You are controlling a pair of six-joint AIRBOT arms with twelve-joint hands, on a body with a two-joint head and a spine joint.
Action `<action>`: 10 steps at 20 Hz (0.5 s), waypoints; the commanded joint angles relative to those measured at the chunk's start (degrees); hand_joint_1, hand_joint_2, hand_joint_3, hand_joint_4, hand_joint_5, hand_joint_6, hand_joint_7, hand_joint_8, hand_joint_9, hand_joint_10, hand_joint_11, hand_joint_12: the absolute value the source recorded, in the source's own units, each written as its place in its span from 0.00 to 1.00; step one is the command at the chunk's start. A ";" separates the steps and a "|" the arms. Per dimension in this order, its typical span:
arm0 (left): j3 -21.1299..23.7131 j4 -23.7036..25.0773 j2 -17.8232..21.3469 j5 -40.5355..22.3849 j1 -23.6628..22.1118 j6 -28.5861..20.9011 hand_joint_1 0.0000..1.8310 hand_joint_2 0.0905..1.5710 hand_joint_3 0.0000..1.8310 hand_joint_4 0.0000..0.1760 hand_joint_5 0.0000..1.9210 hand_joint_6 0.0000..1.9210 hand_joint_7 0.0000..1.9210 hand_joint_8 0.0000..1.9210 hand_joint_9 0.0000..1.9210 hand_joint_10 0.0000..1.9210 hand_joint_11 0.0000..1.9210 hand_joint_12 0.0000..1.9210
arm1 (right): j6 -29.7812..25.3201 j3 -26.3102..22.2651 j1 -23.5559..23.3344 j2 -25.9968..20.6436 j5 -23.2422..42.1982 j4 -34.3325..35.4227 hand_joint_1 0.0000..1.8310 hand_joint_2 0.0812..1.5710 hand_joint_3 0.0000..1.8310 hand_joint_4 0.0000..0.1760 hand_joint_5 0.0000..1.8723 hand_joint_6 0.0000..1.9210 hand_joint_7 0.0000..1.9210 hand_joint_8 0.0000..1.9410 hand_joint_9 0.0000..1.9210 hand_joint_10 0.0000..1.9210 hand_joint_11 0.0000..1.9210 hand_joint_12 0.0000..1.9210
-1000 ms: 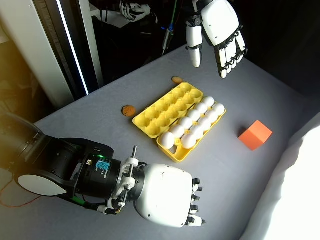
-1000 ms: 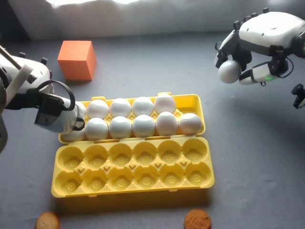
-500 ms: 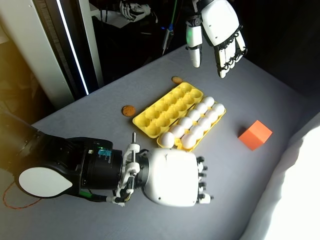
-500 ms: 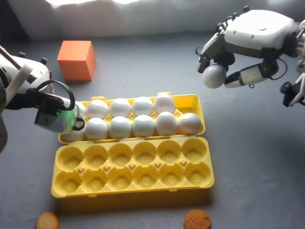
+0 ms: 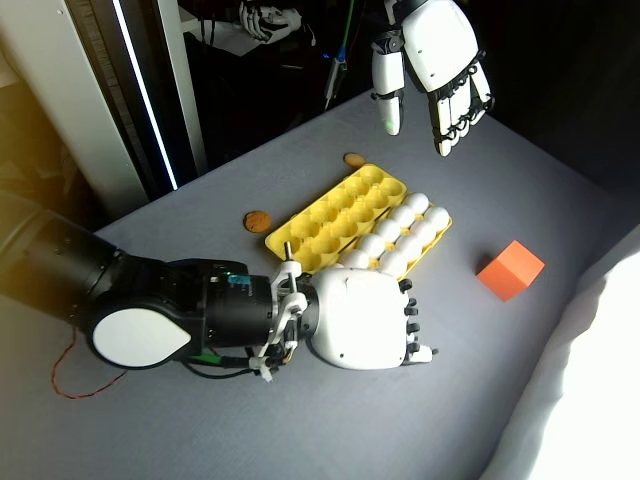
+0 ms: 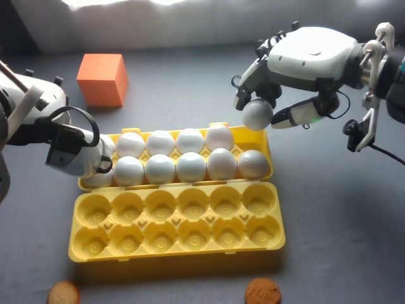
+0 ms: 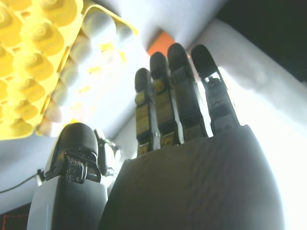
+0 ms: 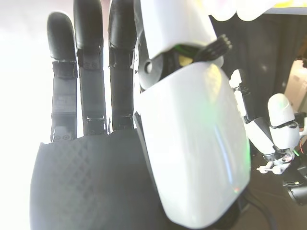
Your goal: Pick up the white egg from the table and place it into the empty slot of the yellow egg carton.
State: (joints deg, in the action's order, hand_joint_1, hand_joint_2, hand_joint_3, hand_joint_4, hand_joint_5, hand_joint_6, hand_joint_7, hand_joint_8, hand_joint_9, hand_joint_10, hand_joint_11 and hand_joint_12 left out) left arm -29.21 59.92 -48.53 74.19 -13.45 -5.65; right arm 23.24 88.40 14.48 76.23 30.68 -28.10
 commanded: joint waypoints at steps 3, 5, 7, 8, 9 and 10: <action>0.03 5.12 0.57 0.80 -0.66 0.15 0.00 0.85 0.00 0.00 0.20 0.00 0.24 0.00 0.22 0.00 0.00 0.46 | 1.06 -0.53 0.33 -0.43 5.45 1.84 0.68 0.68 0.00 0.00 0.58 0.41 0.52 0.53 0.44 0.46 0.21 0.66; 0.03 5.12 0.57 0.80 -0.66 0.15 0.00 0.85 0.00 0.00 0.20 0.00 0.25 0.00 0.23 0.00 0.00 0.47 | 1.86 -1.12 0.76 -0.43 5.34 1.83 0.75 0.69 0.00 0.00 0.55 0.45 0.51 0.54 0.42 0.65 0.22 0.66; 0.03 5.12 0.57 0.80 -0.66 0.15 0.00 0.85 0.00 0.00 0.19 0.00 0.24 0.00 0.23 0.00 0.00 0.46 | 2.11 -1.63 1.12 -0.44 4.66 1.75 0.75 0.69 0.00 0.00 0.55 0.45 0.51 0.54 0.42 0.66 0.21 0.66; 0.03 5.12 0.57 0.80 -0.66 0.15 0.00 0.85 0.00 0.00 0.19 0.00 0.24 0.00 0.23 0.00 0.00 0.46 | 2.13 -1.74 1.21 -0.44 4.53 1.51 0.75 0.69 0.00 0.00 0.55 0.45 0.51 0.54 0.42 0.66 0.21 0.66; 0.03 5.12 0.57 0.80 -0.66 0.15 0.00 0.85 0.00 0.00 0.19 0.00 0.24 0.00 0.23 0.00 0.00 0.45 | 2.23 -1.84 1.32 -0.44 4.23 1.09 0.75 0.69 0.00 0.00 0.54 0.46 0.53 0.51 0.44 0.65 0.20 0.66; 0.03 5.12 0.57 0.80 -0.66 0.15 0.00 0.85 0.00 0.00 0.19 0.00 0.23 0.00 0.21 0.00 0.00 0.45 | 2.54 -1.84 1.42 -0.44 4.10 1.08 0.67 0.69 0.00 0.04 0.51 0.51 0.54 0.48 0.47 0.40 0.16 0.65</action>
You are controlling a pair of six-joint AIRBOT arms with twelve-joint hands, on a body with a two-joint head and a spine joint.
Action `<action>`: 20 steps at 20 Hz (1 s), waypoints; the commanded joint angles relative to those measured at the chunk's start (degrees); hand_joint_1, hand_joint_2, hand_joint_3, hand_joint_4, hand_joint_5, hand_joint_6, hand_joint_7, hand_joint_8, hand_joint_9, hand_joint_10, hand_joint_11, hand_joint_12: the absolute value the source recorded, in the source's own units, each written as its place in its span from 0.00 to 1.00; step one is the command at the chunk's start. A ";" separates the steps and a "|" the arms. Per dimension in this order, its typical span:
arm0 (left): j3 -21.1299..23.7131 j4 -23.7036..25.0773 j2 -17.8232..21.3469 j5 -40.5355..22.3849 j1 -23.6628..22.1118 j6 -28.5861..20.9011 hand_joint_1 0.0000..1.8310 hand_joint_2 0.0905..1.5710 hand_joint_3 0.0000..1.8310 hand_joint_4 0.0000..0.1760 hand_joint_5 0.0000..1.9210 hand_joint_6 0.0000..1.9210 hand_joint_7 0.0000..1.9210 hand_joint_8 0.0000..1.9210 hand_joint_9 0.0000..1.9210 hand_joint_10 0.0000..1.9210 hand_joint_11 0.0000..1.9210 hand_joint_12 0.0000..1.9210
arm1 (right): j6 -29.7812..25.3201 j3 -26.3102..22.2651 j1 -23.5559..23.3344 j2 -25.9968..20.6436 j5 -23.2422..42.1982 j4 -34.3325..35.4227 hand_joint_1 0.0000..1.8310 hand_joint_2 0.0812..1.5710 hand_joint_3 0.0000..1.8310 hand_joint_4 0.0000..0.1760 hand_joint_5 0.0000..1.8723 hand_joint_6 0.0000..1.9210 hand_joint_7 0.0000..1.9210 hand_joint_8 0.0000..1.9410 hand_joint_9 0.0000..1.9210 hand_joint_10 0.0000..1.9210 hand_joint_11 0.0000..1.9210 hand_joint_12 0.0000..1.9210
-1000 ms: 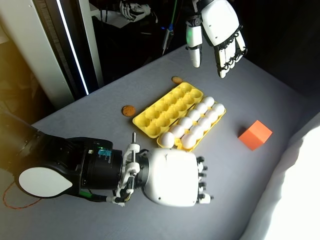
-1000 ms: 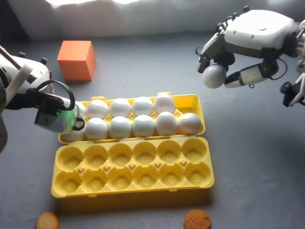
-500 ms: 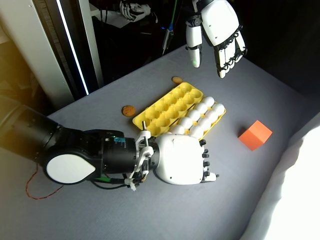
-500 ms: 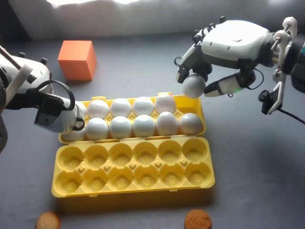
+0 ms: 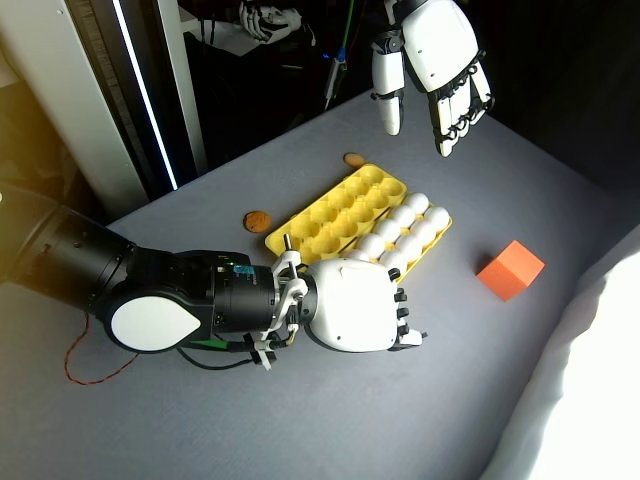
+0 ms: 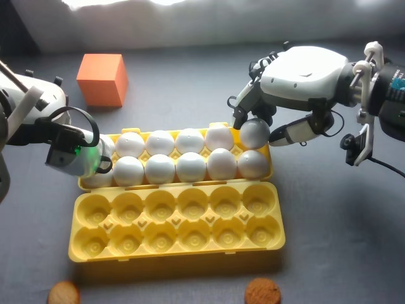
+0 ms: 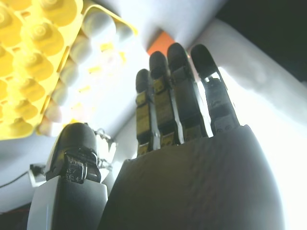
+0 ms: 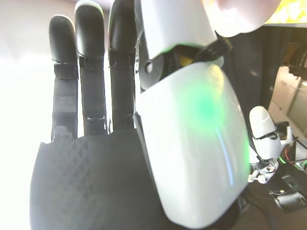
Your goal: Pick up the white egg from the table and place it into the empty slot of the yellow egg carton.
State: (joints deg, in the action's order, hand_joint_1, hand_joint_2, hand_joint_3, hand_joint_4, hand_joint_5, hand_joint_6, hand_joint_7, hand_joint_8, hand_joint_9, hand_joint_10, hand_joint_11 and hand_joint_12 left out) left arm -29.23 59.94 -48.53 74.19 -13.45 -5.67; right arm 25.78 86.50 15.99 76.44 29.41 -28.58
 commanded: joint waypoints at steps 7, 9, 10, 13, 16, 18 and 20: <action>0.05 5.09 0.57 0.80 -0.66 0.17 0.00 0.85 0.00 0.00 0.20 0.00 0.25 0.00 0.24 0.01 0.00 0.48 | 1.06 0.07 0.01 -0.70 5.34 1.56 0.62 0.64 0.00 0.00 0.35 0.17 0.43 0.09 0.37 0.22 0.08 0.66; 0.05 5.09 0.57 0.80 -0.66 0.17 0.00 0.85 0.00 0.00 0.20 0.00 0.25 0.00 0.24 0.00 0.00 0.49 | 1.08 0.07 0.05 -0.71 5.34 1.56 0.61 0.63 0.00 0.00 0.38 0.11 0.43 0.03 0.36 0.18 0.08 0.66; 0.05 5.09 0.57 0.80 -0.66 0.17 0.00 0.85 0.00 0.00 0.20 0.00 0.25 0.00 0.24 0.00 0.00 0.48 | 1.10 0.07 0.08 -0.71 5.34 1.56 0.61 0.63 0.00 0.00 0.39 0.09 0.41 0.01 0.36 0.15 0.08 0.66; 0.05 5.09 0.57 0.80 -0.66 0.17 0.00 0.85 0.00 0.00 0.20 0.00 0.25 0.00 0.24 0.00 0.00 0.49 | 1.24 0.07 0.10 -0.76 5.35 1.56 0.45 0.65 0.00 0.00 0.29 0.01 0.29 0.00 0.26 0.07 0.01 0.67; 0.05 5.09 0.57 0.80 -0.66 0.15 0.00 0.85 0.00 0.00 0.19 0.00 0.24 0.00 0.23 0.00 0.00 0.48 | 1.45 0.07 0.12 -0.89 5.35 1.56 0.30 0.64 0.00 0.00 0.21 0.00 0.20 0.00 0.18 0.01 0.00 0.51; 0.05 5.09 0.57 0.79 -0.65 0.15 0.00 0.85 0.00 0.00 0.20 0.00 0.24 0.00 0.23 0.00 0.00 0.49 | 1.46 0.06 -0.06 -1.29 5.68 1.56 0.29 0.63 0.00 0.00 0.17 0.00 0.16 0.00 0.14 0.00 0.00 0.39; 0.04 5.09 0.57 0.78 -0.65 0.05 0.00 0.85 0.00 0.00 0.19 0.00 0.24 0.00 0.23 0.00 0.00 0.49 | 1.46 -0.18 -0.56 -2.37 6.01 1.57 0.28 0.63 0.00 0.00 0.16 0.00 0.15 0.00 0.13 0.00 0.00 0.37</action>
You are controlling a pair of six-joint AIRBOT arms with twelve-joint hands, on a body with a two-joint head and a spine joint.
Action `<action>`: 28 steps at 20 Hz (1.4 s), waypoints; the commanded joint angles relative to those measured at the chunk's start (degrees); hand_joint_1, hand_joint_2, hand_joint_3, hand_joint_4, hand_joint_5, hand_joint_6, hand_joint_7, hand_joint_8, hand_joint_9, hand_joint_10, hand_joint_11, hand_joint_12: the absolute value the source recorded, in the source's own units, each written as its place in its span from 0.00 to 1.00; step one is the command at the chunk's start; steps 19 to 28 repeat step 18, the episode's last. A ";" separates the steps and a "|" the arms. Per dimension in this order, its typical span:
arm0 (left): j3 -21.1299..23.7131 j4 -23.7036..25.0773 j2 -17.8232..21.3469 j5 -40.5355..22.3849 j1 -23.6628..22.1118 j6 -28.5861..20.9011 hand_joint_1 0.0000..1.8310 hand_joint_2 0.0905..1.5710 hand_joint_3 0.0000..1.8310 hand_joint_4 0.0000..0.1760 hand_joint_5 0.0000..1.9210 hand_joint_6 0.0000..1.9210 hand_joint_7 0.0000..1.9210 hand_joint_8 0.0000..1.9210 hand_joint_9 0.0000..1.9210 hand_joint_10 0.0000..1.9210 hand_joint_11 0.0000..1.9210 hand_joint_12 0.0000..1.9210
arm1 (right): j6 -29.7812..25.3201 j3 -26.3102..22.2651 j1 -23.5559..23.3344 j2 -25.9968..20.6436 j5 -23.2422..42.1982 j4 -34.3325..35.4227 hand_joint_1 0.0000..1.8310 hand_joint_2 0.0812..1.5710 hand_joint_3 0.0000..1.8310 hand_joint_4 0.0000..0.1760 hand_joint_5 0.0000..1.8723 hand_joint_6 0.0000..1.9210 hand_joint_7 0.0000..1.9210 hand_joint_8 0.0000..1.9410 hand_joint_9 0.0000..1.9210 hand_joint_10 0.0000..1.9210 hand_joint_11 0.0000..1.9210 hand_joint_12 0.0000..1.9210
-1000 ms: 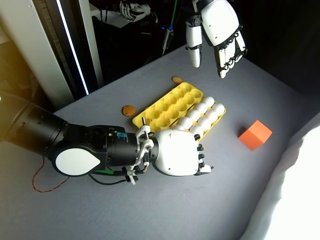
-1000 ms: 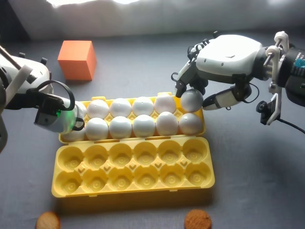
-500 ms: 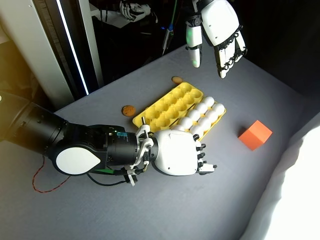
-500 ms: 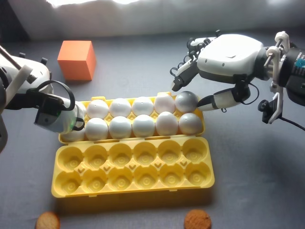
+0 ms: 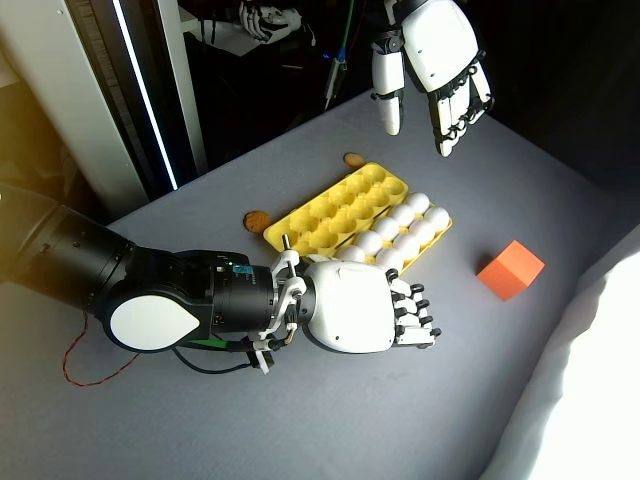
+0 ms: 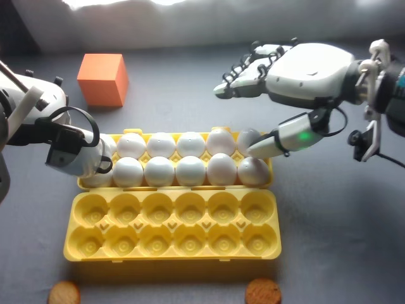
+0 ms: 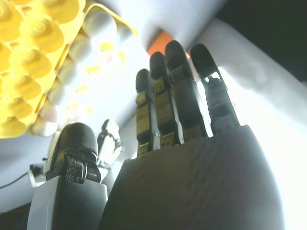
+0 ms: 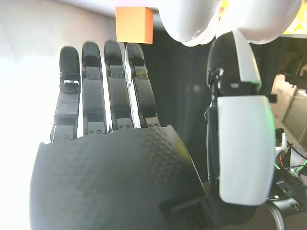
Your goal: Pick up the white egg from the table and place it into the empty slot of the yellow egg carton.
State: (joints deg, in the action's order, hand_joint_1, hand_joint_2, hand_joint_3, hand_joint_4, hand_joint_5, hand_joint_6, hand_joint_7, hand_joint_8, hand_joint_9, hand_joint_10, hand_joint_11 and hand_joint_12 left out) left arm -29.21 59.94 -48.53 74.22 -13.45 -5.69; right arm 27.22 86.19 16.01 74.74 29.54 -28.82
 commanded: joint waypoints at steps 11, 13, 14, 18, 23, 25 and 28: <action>0.03 5.09 0.56 0.76 -0.65 0.01 0.00 0.85 0.00 0.00 0.19 0.00 0.24 0.00 0.23 0.00 0.00 0.49 | 1.89 -15.19 -1.50 -18.64 14.36 -14.80 0.20 0.62 0.00 0.00 0.08 0.00 0.08 0.00 0.06 0.00 0.00 0.20; 0.03 5.09 0.56 0.76 -0.65 0.01 0.00 0.86 0.00 0.00 0.19 0.00 0.23 0.00 0.23 0.00 0.00 0.48 | 1.94 -18.52 -0.90 -21.93 13.90 -15.72 0.19 0.62 0.00 0.00 0.09 0.00 0.08 0.00 0.05 0.00 0.00 0.18; 0.03 5.09 0.56 0.76 -0.65 0.01 0.00 0.85 0.00 0.00 0.18 0.00 0.23 0.00 0.23 0.00 0.00 0.48 | 1.94 -20.31 -0.46 -23.56 12.24 -15.98 0.18 0.61 0.00 0.00 0.07 0.00 0.06 0.00 0.04 0.00 0.00 0.13; 0.02 5.09 0.56 0.76 -0.65 0.01 0.00 0.86 0.00 0.00 0.20 0.00 0.25 0.00 0.24 0.00 0.00 0.50 | 1.92 -25.72 0.20 -28.41 8.18 -19.02 0.15 0.60 0.00 0.00 0.04 0.00 0.04 0.00 0.03 0.00 0.00 0.12; 0.02 5.09 0.56 0.76 -0.65 0.01 0.00 0.86 0.00 0.00 0.20 0.00 0.25 0.00 0.24 0.00 0.00 0.50 | 1.92 -25.72 0.20 -28.41 8.18 -19.02 0.15 0.60 0.00 0.00 0.04 0.00 0.04 0.00 0.03 0.00 0.00 0.12; 0.02 5.09 0.56 0.76 -0.65 0.01 0.00 0.86 0.00 0.00 0.20 0.00 0.25 0.00 0.24 0.00 0.00 0.50 | 1.92 -25.72 0.20 -28.41 8.18 -19.02 0.15 0.60 0.00 0.00 0.04 0.00 0.04 0.00 0.03 0.00 0.00 0.12; 0.02 5.09 0.56 0.76 -0.65 0.01 0.00 0.86 0.00 0.00 0.20 0.00 0.25 0.00 0.24 0.00 0.00 0.50 | 1.92 -25.72 0.20 -28.41 8.18 -19.02 0.15 0.60 0.00 0.00 0.04 0.00 0.04 0.00 0.03 0.00 0.00 0.12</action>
